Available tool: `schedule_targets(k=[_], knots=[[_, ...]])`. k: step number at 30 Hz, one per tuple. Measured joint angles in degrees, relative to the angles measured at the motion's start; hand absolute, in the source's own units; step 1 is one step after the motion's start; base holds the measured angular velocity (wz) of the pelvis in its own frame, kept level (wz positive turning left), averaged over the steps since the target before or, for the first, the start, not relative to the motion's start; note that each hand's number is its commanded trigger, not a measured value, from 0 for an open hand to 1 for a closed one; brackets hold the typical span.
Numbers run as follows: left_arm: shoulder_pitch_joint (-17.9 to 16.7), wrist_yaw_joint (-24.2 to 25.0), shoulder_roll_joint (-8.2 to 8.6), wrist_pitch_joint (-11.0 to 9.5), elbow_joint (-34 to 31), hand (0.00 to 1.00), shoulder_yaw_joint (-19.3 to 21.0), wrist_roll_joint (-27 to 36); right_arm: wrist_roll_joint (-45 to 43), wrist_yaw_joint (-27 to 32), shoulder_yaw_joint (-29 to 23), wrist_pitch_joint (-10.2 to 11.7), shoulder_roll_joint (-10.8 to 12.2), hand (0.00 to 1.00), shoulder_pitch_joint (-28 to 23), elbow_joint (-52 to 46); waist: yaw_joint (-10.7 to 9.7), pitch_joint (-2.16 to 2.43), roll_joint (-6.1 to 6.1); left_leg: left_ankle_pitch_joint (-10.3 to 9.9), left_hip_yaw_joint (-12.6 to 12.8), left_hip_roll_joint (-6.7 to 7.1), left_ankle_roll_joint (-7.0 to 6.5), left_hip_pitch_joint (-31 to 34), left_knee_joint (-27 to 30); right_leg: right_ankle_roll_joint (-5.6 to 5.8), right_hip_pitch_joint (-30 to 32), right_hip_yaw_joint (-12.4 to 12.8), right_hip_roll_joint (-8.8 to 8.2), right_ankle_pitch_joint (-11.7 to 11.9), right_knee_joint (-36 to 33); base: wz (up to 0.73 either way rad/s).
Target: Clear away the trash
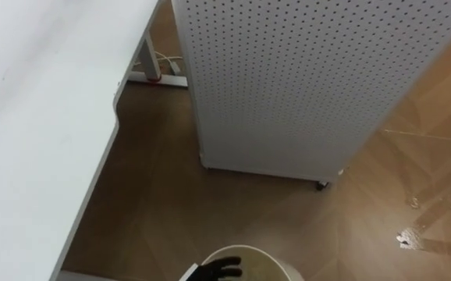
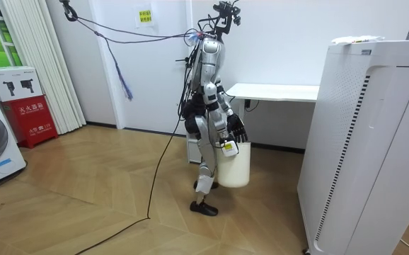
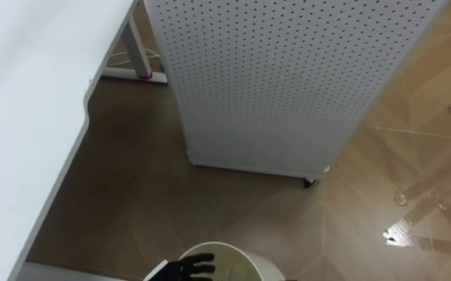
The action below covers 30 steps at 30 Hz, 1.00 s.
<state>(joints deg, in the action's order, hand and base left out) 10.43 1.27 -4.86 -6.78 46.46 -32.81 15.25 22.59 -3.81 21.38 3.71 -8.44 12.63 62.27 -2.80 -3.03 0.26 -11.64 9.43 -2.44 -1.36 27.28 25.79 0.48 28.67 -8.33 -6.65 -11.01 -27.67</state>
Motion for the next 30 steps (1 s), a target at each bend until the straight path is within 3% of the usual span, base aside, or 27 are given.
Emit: schedule_targets(k=[10, 17, 21, 22, 26, 30], knots=[[0.12, 0.85, 1.09, -1.59, 0.19, 0.00, -1.48, -1.09, -0.28, 0.14, 1.57, 0.81, -0.21, 1.00, -0.14, 0.25, -0.07, 0.05, 0.27, -0.01, 0.84, -0.36, -0.01, -0.05, 0.10, -0.07, 0.32, 0.47, 0.50, 0.04, -0.41, -0.03], [0.51, 0.85, 1.59, -2.62, -1.25, 0.00, -2.91, -3.41, -0.26, -0.13, 1.94, 1.54, 0.00, 1.00, 0.28, 0.51, -0.21, -0.11, 1.20, -0.09, 1.53, -0.86, -0.07, -0.62, 0.62, -0.28, -0.31, 0.76, 0.54, 0.16, 0.08, -0.03], [0.53, 0.12, 0.24, -2.66, -7.85, 0.00, -2.50, -9.82, -0.28, -0.10, -0.19, 1.78, -0.66, 1.00, -0.90, 0.65, -0.64, -0.22, 1.97, -0.43, 2.13, -0.71, -0.15, -3.15, -0.29, -0.08, -1.98, 1.68, 0.52, 0.00, 0.07, -0.05], [0.53, -0.35, -0.10, -2.79, -10.41, 0.00, -2.18, -11.12, -0.17, -0.11, -0.62, 1.81, -0.85, 1.00, -1.40, 0.62, -1.70, -0.22, 2.36, -0.44, 2.29, -0.54, -0.17, -4.09, -0.85, 0.05, -2.86, 1.68, 0.36, -0.07, 0.22, -0.08], [0.45, -2.45, -0.61, -4.88, -16.81, 0.00, -0.69, -17.57, -0.23, -0.16, -5.05, 2.11, -1.59, 1.00, -4.50, -0.23, -3.37, 0.21, 3.28, -0.24, 3.69, 0.29, -0.23, -9.26, -4.61, 0.47, -6.36, 2.26, -0.10, -0.20, 1.54, -0.18], [-0.33, -6.35, -2.96, -6.57, -27.51, 0.00, 2.77, -23.61, -0.38, 0.10, -9.05, 2.65, -2.72, 1.00, -8.87, -4.15, -4.26, 0.60, 3.36, -0.26, 5.51, 1.08, -0.26, -14.14, -6.35, 1.01, -9.67, 4.43, 0.61, -0.30, 2.91, -0.32]])
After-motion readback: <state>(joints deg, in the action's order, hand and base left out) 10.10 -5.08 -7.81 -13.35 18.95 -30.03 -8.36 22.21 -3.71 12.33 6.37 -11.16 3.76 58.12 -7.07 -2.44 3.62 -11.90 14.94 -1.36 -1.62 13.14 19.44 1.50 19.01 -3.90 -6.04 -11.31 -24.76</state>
